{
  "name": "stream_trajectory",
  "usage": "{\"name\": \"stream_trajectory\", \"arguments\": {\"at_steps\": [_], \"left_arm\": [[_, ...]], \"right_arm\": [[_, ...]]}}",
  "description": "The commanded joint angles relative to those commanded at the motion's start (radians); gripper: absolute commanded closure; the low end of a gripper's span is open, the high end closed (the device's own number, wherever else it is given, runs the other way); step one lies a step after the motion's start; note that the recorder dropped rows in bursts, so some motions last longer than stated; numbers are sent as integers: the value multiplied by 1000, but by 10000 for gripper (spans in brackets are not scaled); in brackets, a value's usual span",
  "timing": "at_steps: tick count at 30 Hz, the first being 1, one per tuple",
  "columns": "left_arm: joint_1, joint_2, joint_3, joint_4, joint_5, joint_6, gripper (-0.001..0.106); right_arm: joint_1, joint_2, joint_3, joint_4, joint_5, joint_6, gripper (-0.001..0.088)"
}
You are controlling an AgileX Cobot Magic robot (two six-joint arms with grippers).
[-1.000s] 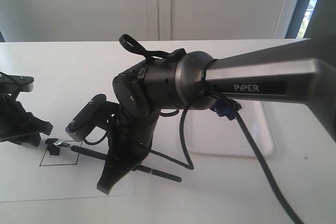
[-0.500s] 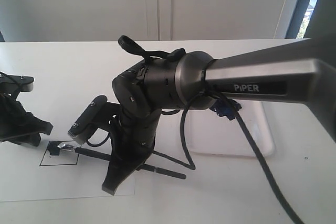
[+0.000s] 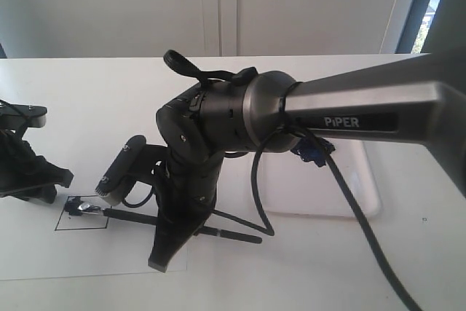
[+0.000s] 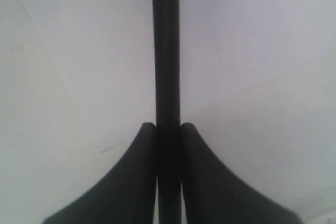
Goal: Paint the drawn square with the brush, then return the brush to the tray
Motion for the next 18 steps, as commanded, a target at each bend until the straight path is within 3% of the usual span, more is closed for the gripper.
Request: {"name": "stream_trajectory", "arguments": {"at_steps": [18], "left_arm": [[0, 0, 0, 0, 0, 0, 570]], "right_arm": [[0, 0, 0, 0, 82, -65, 868]]}}
